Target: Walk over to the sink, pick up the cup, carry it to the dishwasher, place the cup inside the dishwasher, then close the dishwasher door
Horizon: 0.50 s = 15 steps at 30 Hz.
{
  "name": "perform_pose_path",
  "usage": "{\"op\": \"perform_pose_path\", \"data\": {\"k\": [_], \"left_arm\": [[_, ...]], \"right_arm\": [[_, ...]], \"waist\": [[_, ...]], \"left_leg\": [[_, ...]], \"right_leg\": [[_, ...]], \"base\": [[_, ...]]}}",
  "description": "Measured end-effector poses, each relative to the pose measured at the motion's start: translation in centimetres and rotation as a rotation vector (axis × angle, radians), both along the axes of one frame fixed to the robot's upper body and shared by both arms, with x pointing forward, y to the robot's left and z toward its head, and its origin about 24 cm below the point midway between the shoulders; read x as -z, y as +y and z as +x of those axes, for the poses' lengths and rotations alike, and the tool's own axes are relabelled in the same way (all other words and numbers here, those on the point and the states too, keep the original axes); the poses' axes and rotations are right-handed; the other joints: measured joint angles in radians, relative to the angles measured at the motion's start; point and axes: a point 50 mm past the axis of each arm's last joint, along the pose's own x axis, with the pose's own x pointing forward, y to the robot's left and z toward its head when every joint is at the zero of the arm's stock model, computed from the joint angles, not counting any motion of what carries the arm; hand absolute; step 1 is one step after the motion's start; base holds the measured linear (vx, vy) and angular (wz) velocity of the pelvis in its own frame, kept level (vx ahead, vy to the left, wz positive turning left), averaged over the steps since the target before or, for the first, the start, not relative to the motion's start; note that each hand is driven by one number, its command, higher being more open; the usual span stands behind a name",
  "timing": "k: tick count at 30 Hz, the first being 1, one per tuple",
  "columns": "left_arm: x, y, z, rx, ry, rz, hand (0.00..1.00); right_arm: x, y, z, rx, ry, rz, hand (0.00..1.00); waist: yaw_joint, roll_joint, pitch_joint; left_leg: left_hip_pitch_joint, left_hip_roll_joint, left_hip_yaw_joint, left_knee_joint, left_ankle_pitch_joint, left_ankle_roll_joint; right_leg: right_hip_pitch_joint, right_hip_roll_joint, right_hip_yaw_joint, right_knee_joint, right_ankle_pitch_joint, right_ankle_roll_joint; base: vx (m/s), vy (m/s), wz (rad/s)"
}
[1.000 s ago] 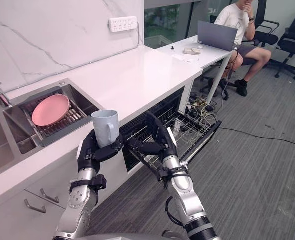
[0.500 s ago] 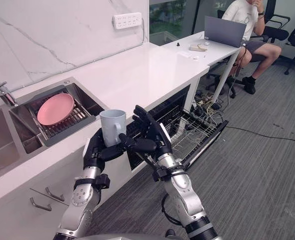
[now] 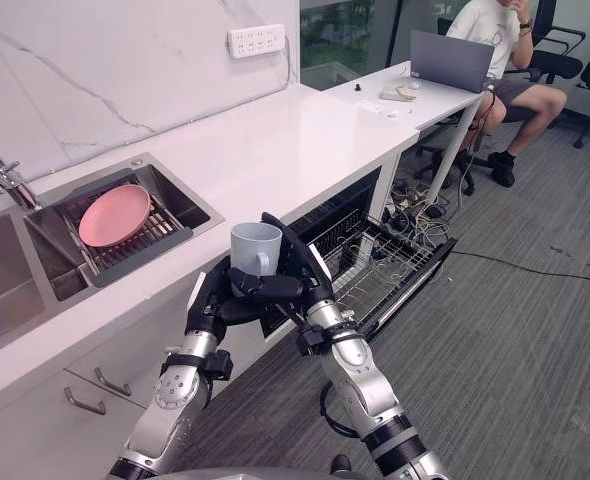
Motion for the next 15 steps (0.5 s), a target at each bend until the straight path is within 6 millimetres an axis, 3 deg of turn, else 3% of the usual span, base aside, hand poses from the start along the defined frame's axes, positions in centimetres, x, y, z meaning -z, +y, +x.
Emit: {"op": "perform_pose_path", "data": {"k": [1, 2, 15], "left_arm": [[0.0, 0.2, 0.1, 0.000, -0.001, 0.015, 0.30], [-0.1, 0.3, 0.2, -0.002, -0.005, 0.036, 0.90], [-0.3, 0.4, -0.1, 0.046, -0.023, 0.087, 0.90]], "right_arm": [[0.0, 0.0, 0.2, 0.002, 0.005, 0.000, 0.30], [0.0, 0.1, 0.3, 0.009, 0.011, 0.005, 0.30], [-0.4, -1.5, 1.7, 0.081, 0.019, -0.004, 0.30]], "waist": [[0.001, 0.000, 0.000], [0.002, -0.001, 0.000], [0.026, -0.039, 0.000]], "left_leg": [[-0.003, 0.000, 0.000, 0.000, 0.002, -0.002], [-0.005, 0.000, 0.000, 0.001, 0.004, -0.004], [-0.031, 0.000, -0.006, 0.020, 0.004, -0.005]], "right_leg": [[-0.004, 0.000, 0.001, 0.000, 0.004, -0.001], [-0.006, 0.000, 0.002, 0.000, 0.007, -0.001], [-0.019, -0.001, -0.002, 0.000, 0.019, -0.001]], "base": [[-0.07, -0.017, -0.01], [-0.10, -0.023, -0.02], [-0.05, -0.005, 0.01]]}}
